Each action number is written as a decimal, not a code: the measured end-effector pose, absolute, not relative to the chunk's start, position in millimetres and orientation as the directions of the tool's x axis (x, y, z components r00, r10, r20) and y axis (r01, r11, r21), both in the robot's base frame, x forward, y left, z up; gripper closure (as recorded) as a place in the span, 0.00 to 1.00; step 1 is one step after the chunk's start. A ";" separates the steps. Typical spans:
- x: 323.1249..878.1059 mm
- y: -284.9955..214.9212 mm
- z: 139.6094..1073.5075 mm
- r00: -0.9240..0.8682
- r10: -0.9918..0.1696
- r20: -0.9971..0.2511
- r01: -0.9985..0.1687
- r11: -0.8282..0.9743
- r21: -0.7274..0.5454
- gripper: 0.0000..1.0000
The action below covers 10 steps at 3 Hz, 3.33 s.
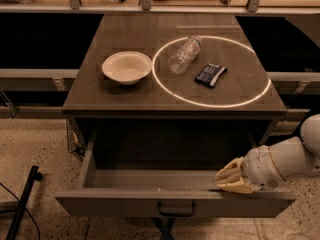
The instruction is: Open top drawer
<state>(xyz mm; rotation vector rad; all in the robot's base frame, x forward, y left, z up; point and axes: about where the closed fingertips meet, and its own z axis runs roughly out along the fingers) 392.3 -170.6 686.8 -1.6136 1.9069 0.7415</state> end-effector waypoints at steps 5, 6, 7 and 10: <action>411.7 -157.3 680.2 -0.113 -0.716 -0.689 -0.992 0.123 0.035 1.00; 410.3 -158.5 677.2 -0.121 -0.717 -0.687 -0.991 0.128 0.041 1.00; 404.7 -162.5 672.3 -0.137 -0.718 -0.682 -0.989 0.137 0.054 1.00; 383.9 -184.4 670.3 -0.182 -0.728 -0.661 -0.982 0.174 0.079 1.00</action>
Offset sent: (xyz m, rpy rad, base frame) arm 0.0015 -0.0046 0.0121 -0.0005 -0.0312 -0.0005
